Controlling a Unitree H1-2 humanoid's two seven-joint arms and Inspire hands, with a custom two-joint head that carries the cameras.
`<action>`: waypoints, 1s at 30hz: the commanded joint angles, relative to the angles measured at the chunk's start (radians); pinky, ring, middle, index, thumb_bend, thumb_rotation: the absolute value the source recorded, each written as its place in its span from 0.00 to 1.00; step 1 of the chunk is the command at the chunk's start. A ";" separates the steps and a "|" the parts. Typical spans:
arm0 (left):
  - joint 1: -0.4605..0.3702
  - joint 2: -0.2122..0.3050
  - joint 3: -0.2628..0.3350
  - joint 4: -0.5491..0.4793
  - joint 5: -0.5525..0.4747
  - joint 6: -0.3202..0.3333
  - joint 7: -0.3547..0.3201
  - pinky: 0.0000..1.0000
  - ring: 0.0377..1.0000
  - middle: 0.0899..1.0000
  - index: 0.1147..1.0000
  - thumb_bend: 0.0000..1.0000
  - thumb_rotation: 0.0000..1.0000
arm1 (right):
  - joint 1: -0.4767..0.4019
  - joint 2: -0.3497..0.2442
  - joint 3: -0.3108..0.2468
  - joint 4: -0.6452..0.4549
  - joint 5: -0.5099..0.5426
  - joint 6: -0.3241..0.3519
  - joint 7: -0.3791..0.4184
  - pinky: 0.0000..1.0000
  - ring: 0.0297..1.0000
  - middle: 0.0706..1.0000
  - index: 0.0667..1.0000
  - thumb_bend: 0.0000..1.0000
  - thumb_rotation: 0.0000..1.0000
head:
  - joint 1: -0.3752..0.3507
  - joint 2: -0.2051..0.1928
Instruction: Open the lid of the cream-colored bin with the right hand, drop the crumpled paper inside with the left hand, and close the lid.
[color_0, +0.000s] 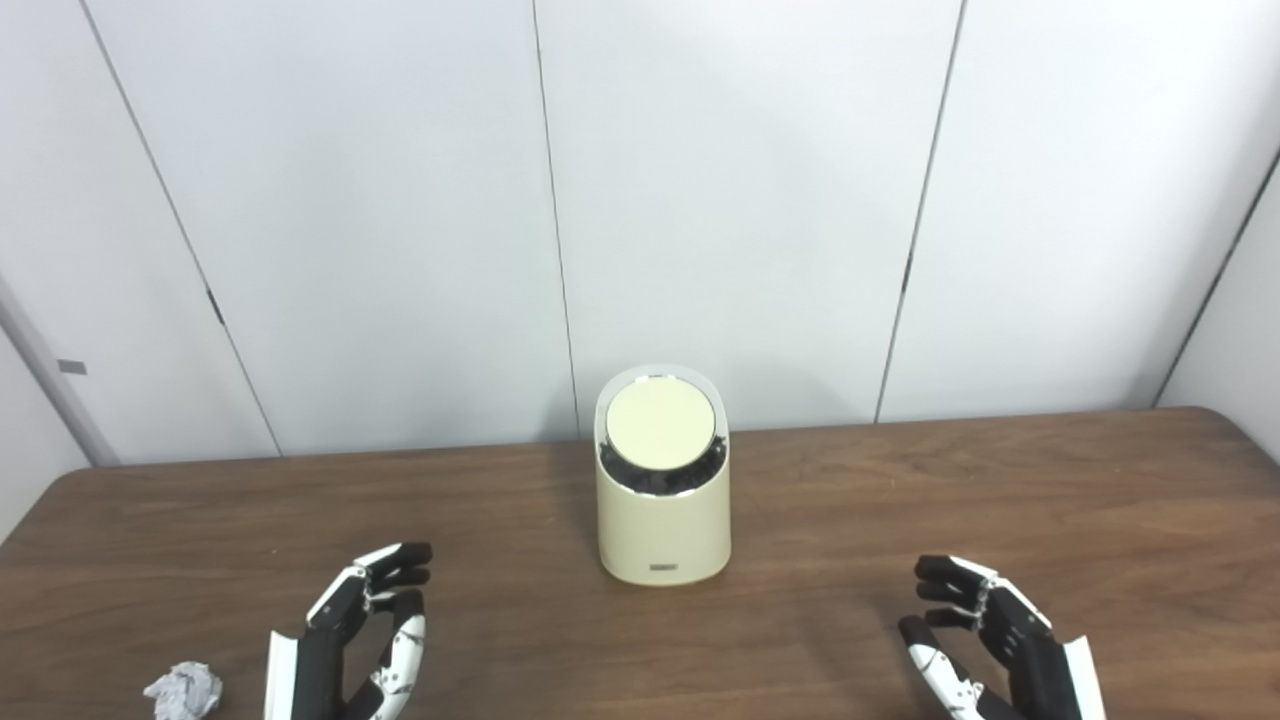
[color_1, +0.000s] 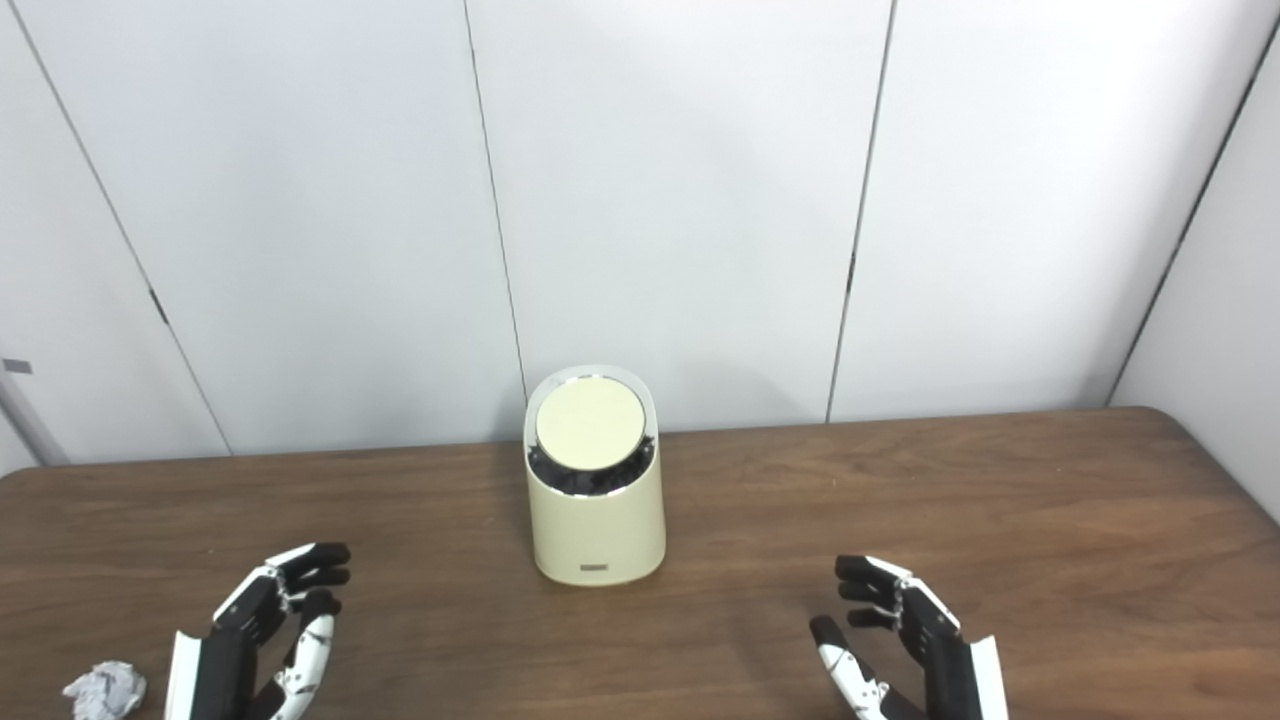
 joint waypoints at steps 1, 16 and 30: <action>0.017 0.000 -0.002 0.041 0.014 -0.026 0.010 0.55 0.64 0.67 0.65 0.18 0.37 | -0.020 -0.009 -0.007 0.002 -0.009 -0.024 -0.009 0.58 0.66 0.67 0.65 0.22 0.31 | 0.000 0.021; 0.005 -0.021 -0.003 0.010 0.027 0.016 0.004 0.58 0.65 0.67 0.64 0.23 0.49 | -0.034 -0.031 -0.022 -0.011 0.031 0.015 0.009 0.62 0.68 0.68 0.65 0.25 0.42 | 0.009 0.070; -0.010 -0.018 -0.003 0.030 0.017 0.015 0.000 0.58 0.65 0.67 0.65 0.21 0.46 | -0.092 -0.041 -0.015 -0.066 0.014 0.040 0.019 0.64 0.72 0.71 0.69 0.32 0.51 | 0.008 0.055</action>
